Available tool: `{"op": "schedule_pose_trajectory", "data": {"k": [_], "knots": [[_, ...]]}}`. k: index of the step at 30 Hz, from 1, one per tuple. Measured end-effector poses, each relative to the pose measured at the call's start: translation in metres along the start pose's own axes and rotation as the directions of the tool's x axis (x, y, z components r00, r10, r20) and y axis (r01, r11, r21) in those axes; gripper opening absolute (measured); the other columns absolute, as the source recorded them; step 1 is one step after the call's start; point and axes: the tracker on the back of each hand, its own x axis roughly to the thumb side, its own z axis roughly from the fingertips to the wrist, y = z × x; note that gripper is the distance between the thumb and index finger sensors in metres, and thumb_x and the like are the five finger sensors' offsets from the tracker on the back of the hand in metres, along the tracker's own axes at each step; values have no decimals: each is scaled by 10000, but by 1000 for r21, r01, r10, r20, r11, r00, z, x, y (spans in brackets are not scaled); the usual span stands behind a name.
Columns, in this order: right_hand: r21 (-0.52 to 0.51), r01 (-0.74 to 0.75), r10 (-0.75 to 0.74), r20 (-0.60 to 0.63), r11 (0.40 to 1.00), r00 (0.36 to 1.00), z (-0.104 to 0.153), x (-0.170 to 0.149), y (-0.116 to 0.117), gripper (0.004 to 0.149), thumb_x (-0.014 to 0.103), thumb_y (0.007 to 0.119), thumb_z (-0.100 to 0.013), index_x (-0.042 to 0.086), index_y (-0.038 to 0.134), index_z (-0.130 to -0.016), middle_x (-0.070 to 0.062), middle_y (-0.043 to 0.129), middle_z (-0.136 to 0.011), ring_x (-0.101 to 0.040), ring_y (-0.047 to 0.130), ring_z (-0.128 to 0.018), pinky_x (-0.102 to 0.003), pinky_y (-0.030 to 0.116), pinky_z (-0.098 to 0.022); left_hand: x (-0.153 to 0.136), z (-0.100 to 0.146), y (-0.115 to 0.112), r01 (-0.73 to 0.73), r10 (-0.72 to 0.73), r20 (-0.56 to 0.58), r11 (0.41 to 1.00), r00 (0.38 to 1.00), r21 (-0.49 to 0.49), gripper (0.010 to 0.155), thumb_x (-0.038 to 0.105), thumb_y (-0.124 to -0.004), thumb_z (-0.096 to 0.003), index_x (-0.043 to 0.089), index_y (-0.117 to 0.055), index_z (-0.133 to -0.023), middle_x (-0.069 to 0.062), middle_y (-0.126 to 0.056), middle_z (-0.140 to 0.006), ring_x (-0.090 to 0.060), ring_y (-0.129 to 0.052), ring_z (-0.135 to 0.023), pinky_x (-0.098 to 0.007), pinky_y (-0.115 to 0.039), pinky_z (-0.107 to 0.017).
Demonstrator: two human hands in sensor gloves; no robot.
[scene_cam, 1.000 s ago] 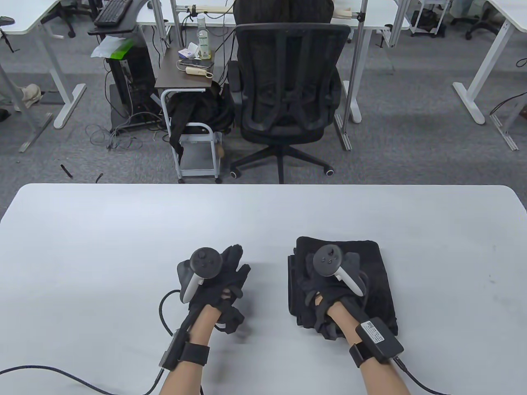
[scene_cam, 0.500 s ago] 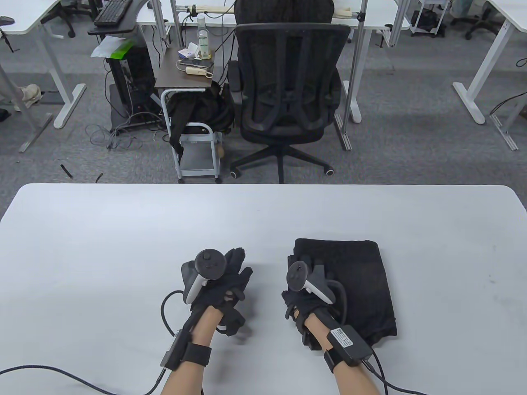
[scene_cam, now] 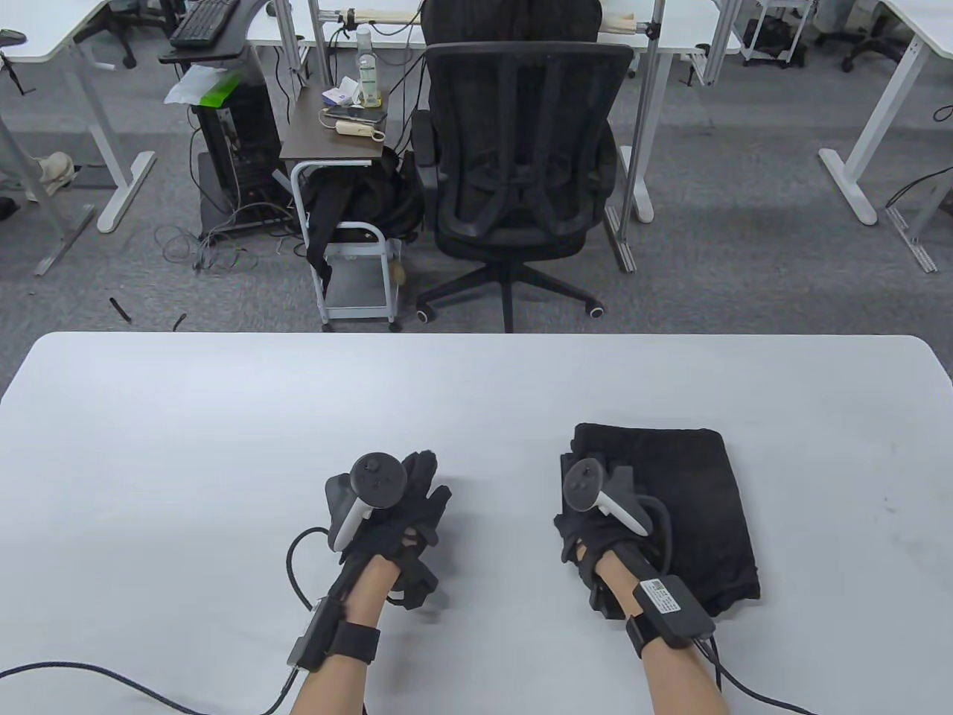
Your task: Fold trousers
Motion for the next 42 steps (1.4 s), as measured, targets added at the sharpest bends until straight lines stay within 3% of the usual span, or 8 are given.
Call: {"op": "schedule_pose_trajectory", "data": {"k": [8, 11, 14, 17, 23, 27, 30, 42], "knots": [[-39, 0, -11, -280, 999, 960, -8, -93, -27, 765, 433, 716, -489, 389, 204, -1056, -23, 96, -1145, -420, 191, -1079, -652, 297, -754, -4, 0, 3, -5, 6, -12, 1000, 1000, 10, 665, 473, -740, -502, 273, -475, -1078, -62, -516, -1204, -408, -522, -1098, -605, -509, -756], [-30, -8, -3, -352, 1000, 936, -8, -114, -32, 755, 404, 706, -493, 378, 204, -1056, -39, 119, -1146, -430, 220, -1077, -648, 319, -753, -4, 0, 4, -5, 6, -14, 1000, 1000, 13, 664, 473, -740, -503, 274, -475, -1078, -64, -517, -1203, -408, -523, -1098, -605, -509, -756], [-85, 77, -103, -358, 993, 928, -2, -117, -38, 748, 432, 716, -487, 322, 266, -1074, -75, 182, -1153, -445, 261, -1070, -656, 328, -745, -5, -1, 4, -2, 2, -15, 1000, 1000, 15, 666, 473, -740, -502, 272, -473, -1079, -64, -514, -1204, -408, -521, -1098, -605, -509, -756], [-111, 94, -126, -322, 989, 938, 0, -102, -43, 757, 469, 724, -477, 252, 330, -1086, -96, 222, -1156, -450, 283, -1068, -659, 339, -741, -5, -1, 3, 5, -5, -16, 1000, 1000, 14, 665, 472, -740, -503, 273, -473, -1079, -63, -515, -1203, -409, -523, -1098, -605, -509, -755], [-215, 187, -194, -16, 959, 981, 13, -25, -54, 743, 491, 720, -476, 265, 367, -1089, -86, 254, -1162, -442, 296, -1068, -656, 345, -739, -5, -1, 1, 39, -39, -17, 999, 999, 8, 665, 469, -741, -502, 275, -473, -1078, -60, -514, -1204, -408, -521, -1099, -606, -508, -756], [-275, 253, -215, 161, 928, 963, 24, 23, -56, 755, 504, 716, -474, 258, 355, -1091, -90, 225, -1160, -434, 257, -1072, -662, 321, -740, -5, -1, 4, 95, -94, -12, 995, 995, 23, 672, 475, -747, -499, 283, -469, -1079, -53, -503, -1208, -401, -507, -1105, -608, -500, -759], [-263, 314, -247, 259, 912, 934, 26, 49, -45, 766, 513, 718, -471, 254, 352, -1092, -89, 206, -1157, -425, 219, -1074, -668, 290, -738, -5, 0, 7, 162, -161, -11, 986, 987, 46, 680, 479, -752, -496, 291, -459, -1080, -42, -485, -1214, -392, -478, -1115, -605, -486, -765], [-144, 237, -185, 303, 961, 935, 13, 61, -6, 786, 543, 704, -466, 257, 324, -1091, -85, 147, -1143, -404, 106, -1055, -645, 152, -718, -7, 0, 4, 267, -266, -18, 963, 964, 47, 705, 515, -756, -486, 344, -427, -1085, 44, -298, -1246, -312, -222, -1157, -593, -345, -801]]}}
